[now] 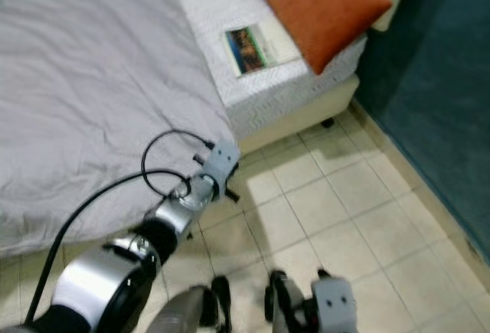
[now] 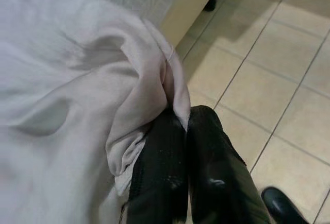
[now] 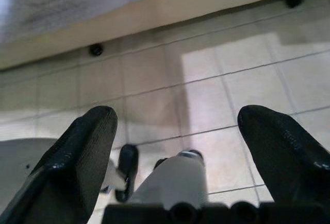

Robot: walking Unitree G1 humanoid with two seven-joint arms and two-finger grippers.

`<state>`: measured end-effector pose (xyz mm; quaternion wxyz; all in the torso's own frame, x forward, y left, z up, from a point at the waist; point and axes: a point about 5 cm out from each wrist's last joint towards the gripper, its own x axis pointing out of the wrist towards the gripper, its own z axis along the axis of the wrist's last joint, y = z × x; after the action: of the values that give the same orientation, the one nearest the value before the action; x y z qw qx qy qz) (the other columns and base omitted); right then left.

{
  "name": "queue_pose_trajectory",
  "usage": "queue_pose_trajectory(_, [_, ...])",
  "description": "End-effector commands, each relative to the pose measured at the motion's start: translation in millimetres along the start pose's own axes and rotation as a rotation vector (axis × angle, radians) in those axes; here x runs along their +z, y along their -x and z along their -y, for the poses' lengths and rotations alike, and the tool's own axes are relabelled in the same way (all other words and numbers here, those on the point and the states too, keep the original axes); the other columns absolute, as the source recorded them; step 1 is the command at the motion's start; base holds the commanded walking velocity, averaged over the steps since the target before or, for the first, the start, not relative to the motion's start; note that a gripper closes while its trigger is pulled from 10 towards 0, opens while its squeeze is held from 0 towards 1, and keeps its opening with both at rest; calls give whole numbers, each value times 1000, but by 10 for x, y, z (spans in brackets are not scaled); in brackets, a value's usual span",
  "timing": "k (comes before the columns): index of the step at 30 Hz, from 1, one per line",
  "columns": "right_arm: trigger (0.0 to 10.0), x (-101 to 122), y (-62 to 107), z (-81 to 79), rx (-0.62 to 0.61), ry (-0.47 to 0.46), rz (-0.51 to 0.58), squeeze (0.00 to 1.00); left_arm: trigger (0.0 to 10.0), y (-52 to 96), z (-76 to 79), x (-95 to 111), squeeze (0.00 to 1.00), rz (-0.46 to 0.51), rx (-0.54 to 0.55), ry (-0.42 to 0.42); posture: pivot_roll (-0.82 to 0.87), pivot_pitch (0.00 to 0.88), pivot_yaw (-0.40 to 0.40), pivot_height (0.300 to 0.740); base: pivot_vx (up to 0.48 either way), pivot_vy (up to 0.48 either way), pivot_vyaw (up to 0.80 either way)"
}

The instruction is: Clean up the room

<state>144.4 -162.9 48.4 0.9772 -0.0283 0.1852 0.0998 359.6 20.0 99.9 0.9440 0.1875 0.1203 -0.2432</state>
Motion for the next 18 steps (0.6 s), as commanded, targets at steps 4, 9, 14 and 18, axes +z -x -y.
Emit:
queue_pose_trajectory(4, [10000, -67, 30, -62, 16, -9, -32, 0, 10000, 85, 1086, 4, 1000, -27, -289, 144, -302, 349, 116, 740, 0, 0, 0])
queue_pose_trajectory(9, [10000, -46, -33, -41, 9, -4, -14, 0, 10000, 59, 1051, 157, 1000, 42, -285, 202, -279, 330, 120, 740, 0, 0, 0])
queue_pose_trajectory(14, [10000, 17, -116, 48, -25, -5, 22, 0, 10000, 33, 841, 184, 1000, 104, -248, 210, -248, 290, 122, 740, 0, 0, 0])
queue_pose_trajectory(18, [10000, 93, -246, 213, -91, -8, 72, 0, 10000, 50, 165, 28, 1000, 173, -78, 241, -207, 222, 119, 740, 0, 0, 0])
